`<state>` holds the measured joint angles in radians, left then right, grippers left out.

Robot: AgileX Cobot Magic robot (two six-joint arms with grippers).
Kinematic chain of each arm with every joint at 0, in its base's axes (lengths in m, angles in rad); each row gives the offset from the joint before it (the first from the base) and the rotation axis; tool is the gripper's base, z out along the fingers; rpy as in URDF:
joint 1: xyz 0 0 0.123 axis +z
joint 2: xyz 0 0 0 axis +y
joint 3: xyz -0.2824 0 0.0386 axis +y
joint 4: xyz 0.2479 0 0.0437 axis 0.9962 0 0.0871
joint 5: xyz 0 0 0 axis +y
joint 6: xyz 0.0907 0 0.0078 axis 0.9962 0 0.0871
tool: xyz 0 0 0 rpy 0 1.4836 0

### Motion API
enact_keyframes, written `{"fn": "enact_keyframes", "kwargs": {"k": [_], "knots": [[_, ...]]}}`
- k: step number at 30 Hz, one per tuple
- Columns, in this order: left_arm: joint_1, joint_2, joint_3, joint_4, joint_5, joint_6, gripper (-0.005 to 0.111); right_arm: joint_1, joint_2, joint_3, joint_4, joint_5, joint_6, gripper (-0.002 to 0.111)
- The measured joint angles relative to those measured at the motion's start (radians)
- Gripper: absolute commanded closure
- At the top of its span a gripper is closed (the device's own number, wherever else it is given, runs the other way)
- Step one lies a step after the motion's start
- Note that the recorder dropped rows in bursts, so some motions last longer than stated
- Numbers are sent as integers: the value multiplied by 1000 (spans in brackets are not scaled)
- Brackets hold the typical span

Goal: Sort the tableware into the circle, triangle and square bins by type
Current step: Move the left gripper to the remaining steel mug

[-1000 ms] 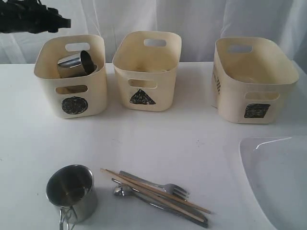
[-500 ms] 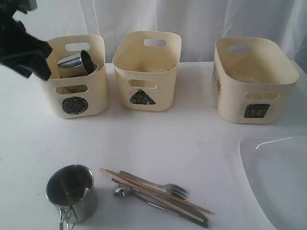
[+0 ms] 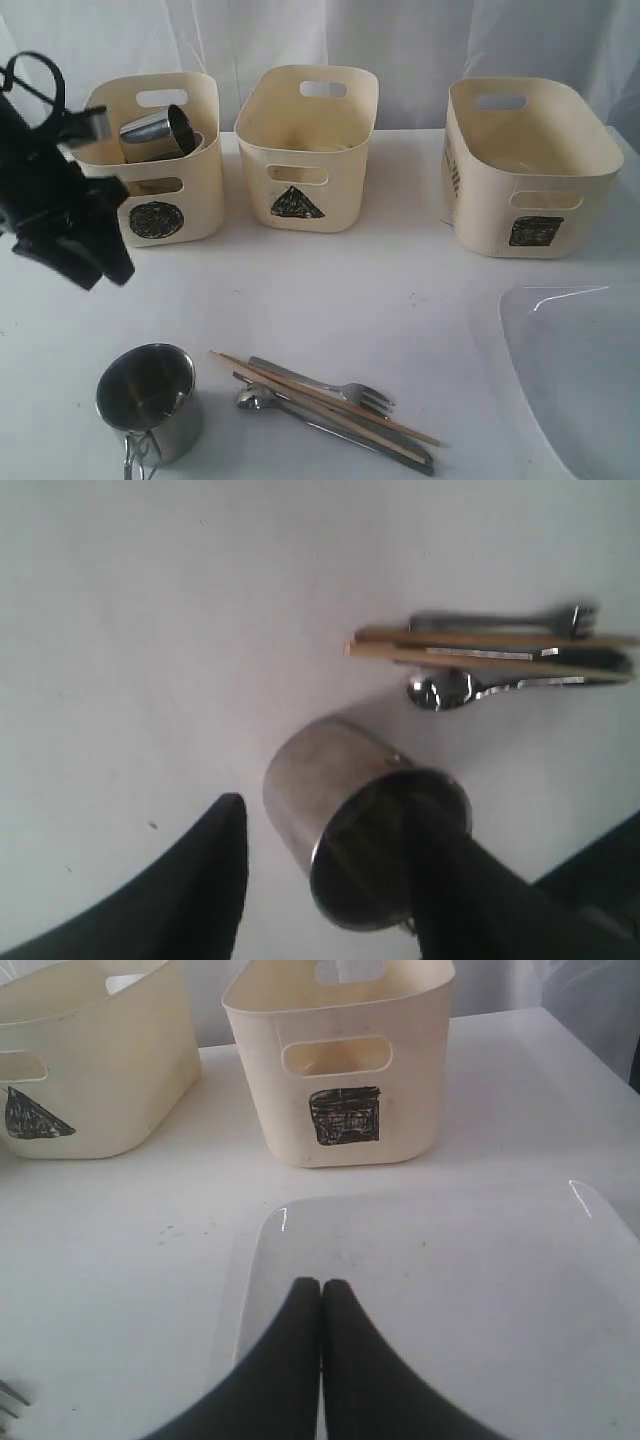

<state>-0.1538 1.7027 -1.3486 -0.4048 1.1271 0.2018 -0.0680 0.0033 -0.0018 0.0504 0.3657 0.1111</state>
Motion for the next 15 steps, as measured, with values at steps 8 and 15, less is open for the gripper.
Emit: {"fn": "enact_keyframes", "kwargs": {"k": [8,15], "knots": [[2,-14,295,53,-98,75,55,0,0,0,0,0,0,108],[2,-68,415,-209,-271,337,55,0,0,0,0,0,0,108]]}}
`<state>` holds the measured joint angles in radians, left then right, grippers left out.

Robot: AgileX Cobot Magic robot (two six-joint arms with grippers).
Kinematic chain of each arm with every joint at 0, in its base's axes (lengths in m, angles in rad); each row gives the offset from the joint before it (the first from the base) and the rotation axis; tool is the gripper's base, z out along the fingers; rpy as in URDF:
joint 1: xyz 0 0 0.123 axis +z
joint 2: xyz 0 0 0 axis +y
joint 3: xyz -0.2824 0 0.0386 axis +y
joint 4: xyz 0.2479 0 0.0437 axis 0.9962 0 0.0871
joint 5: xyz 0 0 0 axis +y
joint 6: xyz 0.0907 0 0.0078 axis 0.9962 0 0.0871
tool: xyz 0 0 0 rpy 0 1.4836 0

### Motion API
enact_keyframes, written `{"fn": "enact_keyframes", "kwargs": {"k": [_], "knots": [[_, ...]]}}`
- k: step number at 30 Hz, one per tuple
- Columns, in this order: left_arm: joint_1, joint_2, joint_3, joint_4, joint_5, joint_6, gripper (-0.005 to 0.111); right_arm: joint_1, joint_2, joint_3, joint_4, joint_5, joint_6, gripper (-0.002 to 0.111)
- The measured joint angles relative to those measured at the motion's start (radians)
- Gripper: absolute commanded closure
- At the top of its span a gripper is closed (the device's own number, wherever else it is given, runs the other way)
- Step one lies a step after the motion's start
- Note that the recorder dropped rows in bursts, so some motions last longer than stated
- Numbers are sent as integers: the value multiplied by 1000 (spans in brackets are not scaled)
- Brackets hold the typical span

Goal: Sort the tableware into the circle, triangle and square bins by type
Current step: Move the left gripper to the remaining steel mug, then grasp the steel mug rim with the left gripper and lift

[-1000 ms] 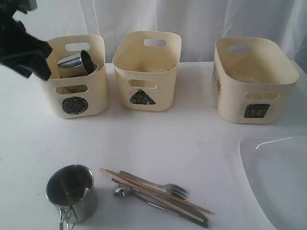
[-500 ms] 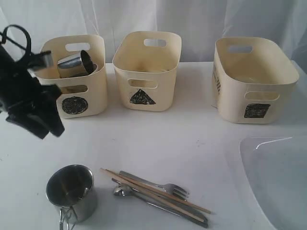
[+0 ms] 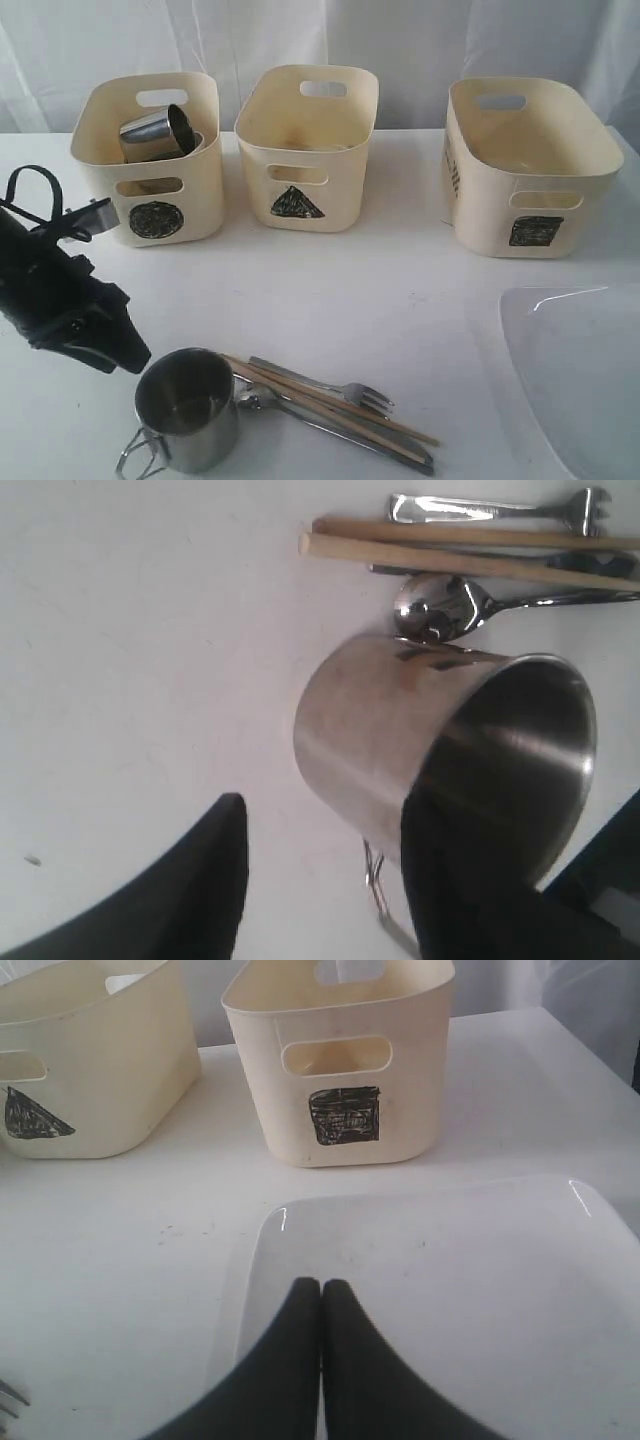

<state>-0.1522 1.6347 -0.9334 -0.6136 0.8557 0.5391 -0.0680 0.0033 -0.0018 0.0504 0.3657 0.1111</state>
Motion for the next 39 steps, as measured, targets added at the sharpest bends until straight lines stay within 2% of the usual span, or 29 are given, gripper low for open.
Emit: {"fn": "enact_keyframes", "kwargs": {"k": [6,9,11,28,39], "knots": [[0,-44,8,-70,-35,38,55,0,0,0,0,0,0,108],[0,-52,49,-208,8,170,55,0,0,0,0,0,0,108],[0,-52,69,-233,19,214,55,0,0,0,0,0,0,108],[0,-55,205,-182,-190,285,55,0,0,0,0,0,0,108],[0,-52,213,-180,-250,288,55,0,0,0,0,0,0,108]]}}
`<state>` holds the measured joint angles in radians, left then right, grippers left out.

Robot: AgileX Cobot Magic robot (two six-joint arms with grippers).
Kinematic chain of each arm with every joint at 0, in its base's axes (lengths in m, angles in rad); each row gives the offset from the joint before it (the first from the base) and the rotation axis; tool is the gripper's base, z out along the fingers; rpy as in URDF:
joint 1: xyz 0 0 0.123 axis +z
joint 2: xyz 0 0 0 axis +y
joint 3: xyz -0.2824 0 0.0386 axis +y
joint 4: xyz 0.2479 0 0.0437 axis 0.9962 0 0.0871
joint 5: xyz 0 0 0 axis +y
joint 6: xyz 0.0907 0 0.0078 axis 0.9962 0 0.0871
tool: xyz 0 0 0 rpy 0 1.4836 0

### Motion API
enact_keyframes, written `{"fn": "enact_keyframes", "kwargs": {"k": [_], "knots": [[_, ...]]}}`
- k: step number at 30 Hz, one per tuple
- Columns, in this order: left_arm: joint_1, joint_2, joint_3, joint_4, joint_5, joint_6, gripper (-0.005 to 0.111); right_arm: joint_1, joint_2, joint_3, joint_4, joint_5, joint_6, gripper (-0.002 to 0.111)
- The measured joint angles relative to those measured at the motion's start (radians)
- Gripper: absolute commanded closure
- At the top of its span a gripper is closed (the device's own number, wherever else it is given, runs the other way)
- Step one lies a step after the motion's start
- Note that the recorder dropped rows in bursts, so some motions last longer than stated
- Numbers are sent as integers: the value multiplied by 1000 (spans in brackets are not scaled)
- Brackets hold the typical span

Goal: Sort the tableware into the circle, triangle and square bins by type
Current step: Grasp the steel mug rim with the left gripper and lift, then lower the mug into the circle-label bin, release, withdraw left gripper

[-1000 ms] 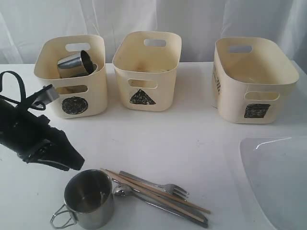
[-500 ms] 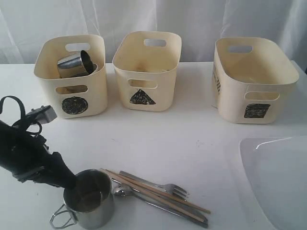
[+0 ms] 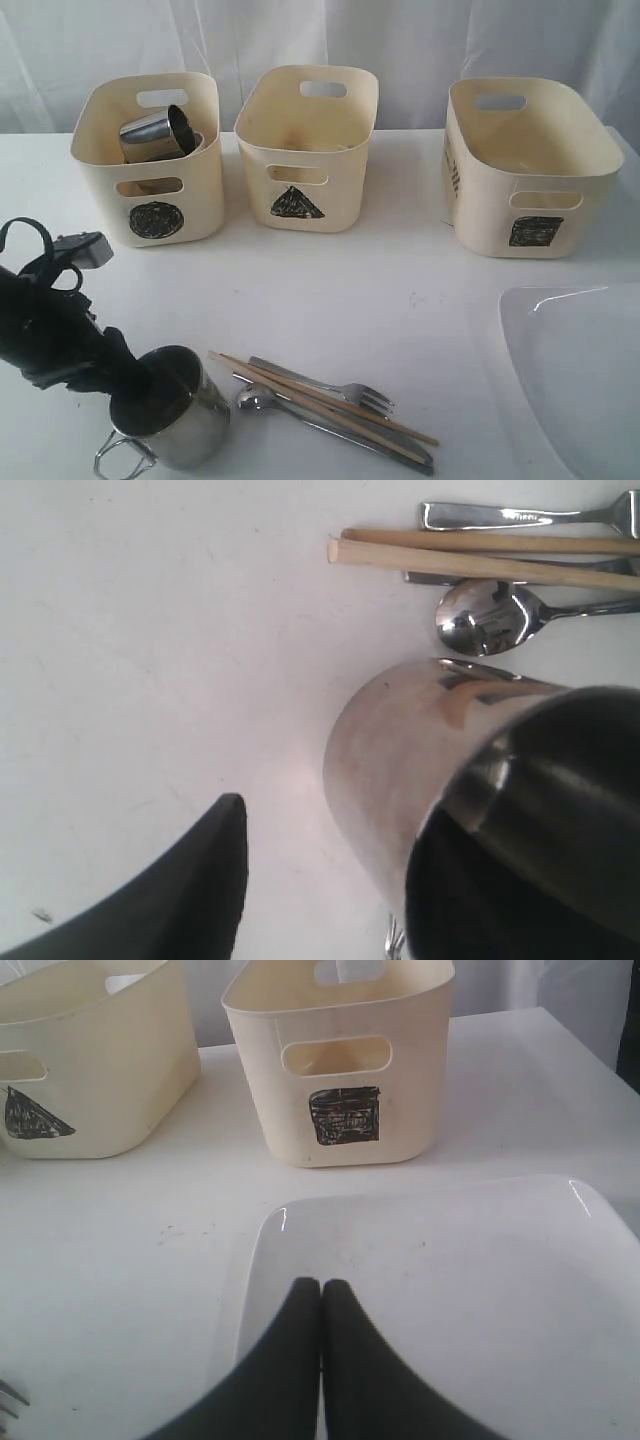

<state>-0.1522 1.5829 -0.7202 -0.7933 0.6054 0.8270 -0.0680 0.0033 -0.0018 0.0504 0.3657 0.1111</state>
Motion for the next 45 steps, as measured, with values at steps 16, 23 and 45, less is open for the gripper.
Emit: {"fn": "enact_keyframes", "kwargs": {"k": [16,23,45], "knots": [[0,48,0,-74,-8,15,107,0,0,0,0,0,0,108],[0,21,-25,-64,65,15,107,0,0,0,0,0,0,108],[4,31,-603,76,-658,5,107,0,0,0,0,0,0,108]]}}
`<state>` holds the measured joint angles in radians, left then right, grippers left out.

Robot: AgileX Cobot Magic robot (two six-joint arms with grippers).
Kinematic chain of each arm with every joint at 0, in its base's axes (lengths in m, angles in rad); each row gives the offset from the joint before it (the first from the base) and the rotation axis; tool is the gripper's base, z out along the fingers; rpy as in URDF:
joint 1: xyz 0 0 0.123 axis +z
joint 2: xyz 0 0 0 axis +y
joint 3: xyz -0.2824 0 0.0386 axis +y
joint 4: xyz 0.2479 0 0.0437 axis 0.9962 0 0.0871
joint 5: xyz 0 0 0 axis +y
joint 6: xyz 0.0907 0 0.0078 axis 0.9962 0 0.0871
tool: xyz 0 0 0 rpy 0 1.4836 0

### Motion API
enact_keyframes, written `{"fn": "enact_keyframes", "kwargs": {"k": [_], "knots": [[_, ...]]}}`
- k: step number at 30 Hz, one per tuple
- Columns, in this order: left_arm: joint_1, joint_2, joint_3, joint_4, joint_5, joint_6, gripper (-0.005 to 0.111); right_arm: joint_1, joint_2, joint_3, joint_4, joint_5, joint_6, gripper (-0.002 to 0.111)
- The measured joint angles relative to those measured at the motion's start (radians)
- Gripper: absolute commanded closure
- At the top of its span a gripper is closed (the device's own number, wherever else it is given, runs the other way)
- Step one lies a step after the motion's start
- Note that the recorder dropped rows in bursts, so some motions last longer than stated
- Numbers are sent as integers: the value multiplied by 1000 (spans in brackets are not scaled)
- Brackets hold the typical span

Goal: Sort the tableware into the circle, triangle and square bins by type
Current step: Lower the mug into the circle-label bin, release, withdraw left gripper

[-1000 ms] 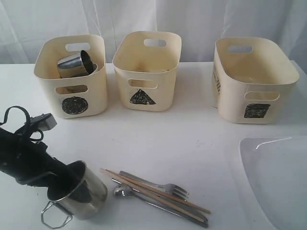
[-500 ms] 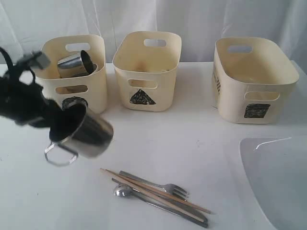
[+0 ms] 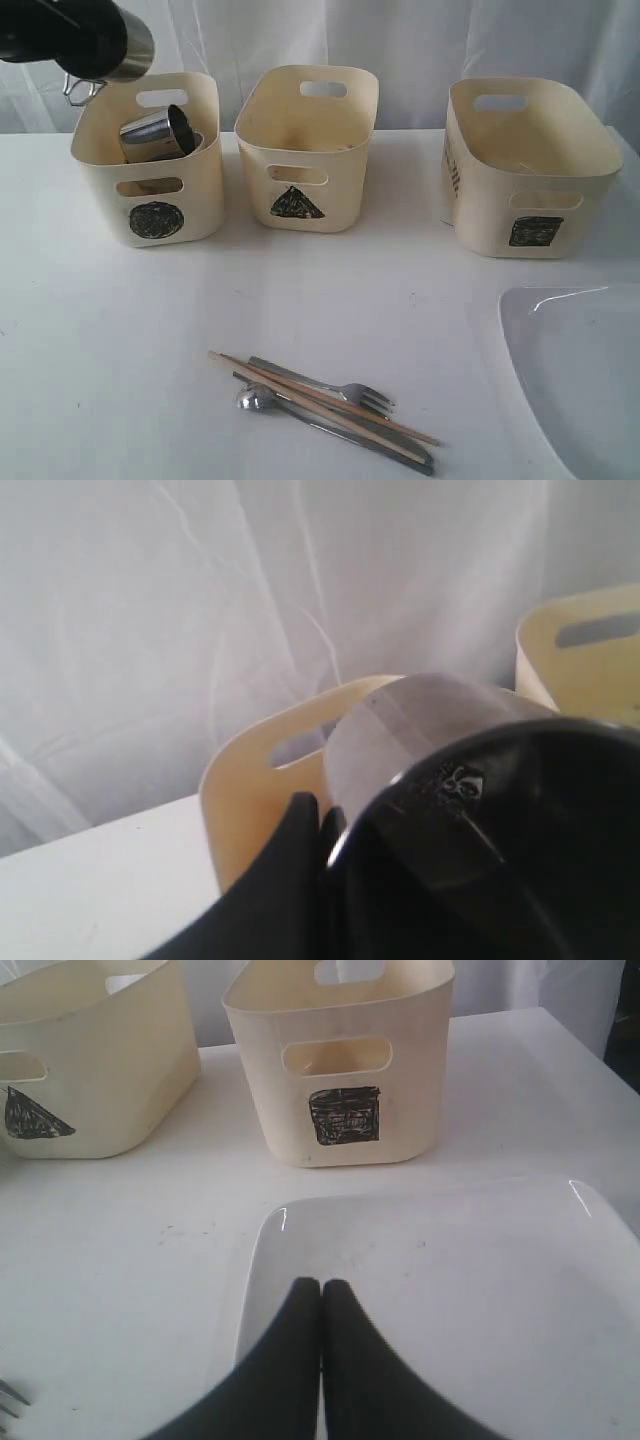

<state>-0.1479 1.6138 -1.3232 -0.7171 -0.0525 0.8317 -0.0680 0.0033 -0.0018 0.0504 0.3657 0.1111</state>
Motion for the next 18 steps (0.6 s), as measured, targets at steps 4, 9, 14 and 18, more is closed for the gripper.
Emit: {"fn": "enact_keyframes", "kwargs": {"k": [4,9,14,18], "knots": [[-2,144,-112,61,101,0,107,0,0,0,0,0,0,108],[-2,276,-205,80,139,6,107,0,0,0,0,0,0,108],[-2,315,-234,69,153,6,105,0,0,0,0,0,0,108],[-2,319,-236,63,155,6,73,0,0,0,0,0,0,108]]}}
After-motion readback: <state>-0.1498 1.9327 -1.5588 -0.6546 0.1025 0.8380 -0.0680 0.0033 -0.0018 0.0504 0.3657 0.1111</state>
